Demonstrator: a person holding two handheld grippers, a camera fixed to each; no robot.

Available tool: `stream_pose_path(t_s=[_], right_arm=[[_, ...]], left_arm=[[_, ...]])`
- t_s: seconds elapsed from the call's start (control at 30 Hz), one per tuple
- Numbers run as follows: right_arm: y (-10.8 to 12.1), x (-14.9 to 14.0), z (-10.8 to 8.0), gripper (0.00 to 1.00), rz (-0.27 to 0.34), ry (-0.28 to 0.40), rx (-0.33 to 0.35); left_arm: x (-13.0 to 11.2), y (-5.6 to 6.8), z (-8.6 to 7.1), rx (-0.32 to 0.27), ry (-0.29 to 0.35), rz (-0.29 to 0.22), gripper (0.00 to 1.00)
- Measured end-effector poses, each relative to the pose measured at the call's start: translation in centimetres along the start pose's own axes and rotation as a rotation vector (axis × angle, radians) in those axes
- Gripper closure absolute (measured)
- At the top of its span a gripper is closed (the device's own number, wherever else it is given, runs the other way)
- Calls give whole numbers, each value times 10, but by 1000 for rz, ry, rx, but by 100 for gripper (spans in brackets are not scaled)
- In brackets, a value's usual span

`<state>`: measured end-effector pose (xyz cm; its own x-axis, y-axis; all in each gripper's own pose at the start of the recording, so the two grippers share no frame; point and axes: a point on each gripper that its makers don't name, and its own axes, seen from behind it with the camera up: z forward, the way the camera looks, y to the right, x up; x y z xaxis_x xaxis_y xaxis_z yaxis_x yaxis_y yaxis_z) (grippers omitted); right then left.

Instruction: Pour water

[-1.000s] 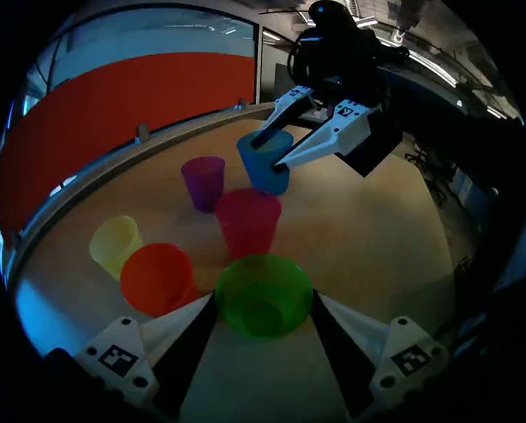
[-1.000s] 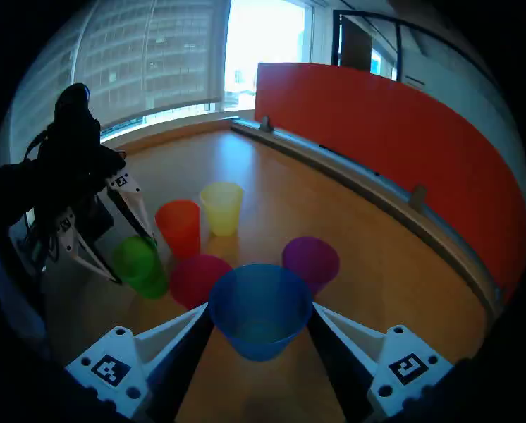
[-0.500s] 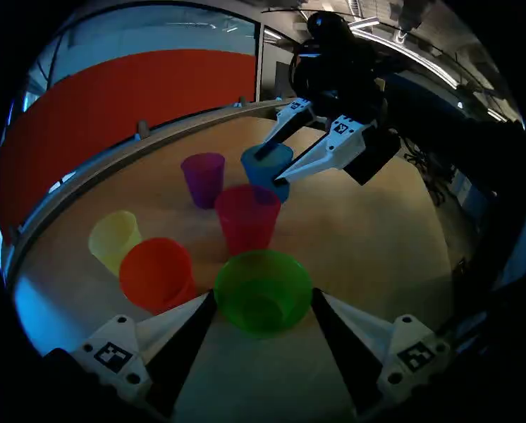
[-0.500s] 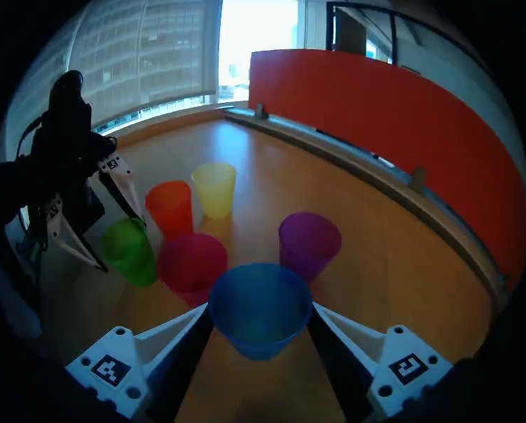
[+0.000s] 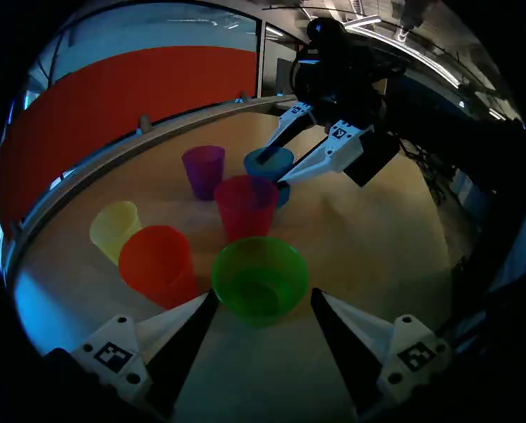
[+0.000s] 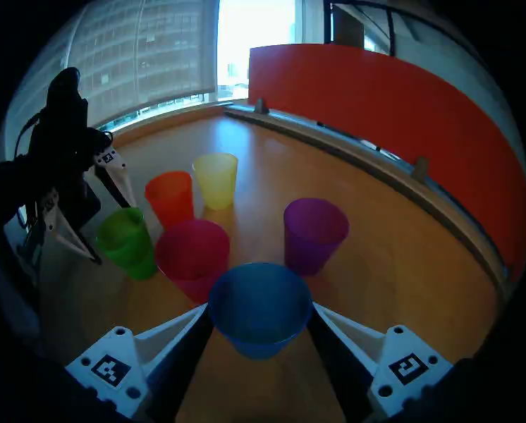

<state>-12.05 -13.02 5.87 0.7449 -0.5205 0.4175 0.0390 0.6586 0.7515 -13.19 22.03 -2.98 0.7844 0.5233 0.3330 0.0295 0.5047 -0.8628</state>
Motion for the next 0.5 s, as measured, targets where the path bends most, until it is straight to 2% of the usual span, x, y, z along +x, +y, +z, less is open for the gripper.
stream_pose_path(t_s=[0.5], right_arm=[[-3, -11, -4, 8, -2, -2, -11]], left_arm=[[-9, 6, -5, 6, -1, -11, 2]])
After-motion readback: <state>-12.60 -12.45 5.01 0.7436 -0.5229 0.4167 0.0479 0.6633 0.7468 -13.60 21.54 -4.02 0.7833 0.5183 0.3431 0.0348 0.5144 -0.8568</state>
